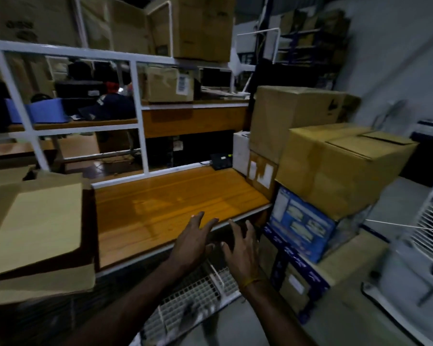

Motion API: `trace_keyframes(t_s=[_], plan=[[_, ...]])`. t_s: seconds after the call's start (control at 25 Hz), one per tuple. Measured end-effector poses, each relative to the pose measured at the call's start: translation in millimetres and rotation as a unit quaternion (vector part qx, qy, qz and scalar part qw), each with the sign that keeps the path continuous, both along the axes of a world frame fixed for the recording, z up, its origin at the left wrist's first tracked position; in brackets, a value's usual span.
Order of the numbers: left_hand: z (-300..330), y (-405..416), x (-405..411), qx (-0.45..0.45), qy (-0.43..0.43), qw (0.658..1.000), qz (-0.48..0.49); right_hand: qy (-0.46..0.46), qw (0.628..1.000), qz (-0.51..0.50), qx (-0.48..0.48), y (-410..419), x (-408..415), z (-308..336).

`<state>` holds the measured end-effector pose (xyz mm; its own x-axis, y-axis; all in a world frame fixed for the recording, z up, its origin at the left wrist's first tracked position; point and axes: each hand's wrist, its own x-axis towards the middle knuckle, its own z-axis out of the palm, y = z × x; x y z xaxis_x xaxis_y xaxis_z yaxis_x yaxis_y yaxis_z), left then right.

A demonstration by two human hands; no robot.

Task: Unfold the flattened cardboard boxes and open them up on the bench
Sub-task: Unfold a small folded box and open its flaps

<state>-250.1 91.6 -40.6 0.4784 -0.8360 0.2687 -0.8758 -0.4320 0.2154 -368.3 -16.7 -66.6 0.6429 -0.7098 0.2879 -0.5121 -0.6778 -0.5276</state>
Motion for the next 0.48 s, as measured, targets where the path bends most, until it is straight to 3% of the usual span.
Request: trace_keyframes(t_s=[0.24,0.48], plan=[[-2,-106,-63,-0.027,0.029,0.993,-0.111,-0.023,0.994,-0.108,0.001,-74,-83,-5],[-14,-182,-108,-0.016,0.071,0.985,-0.159,-0.025,0.983,-0.181,-0.003,-129,-137,-12]])
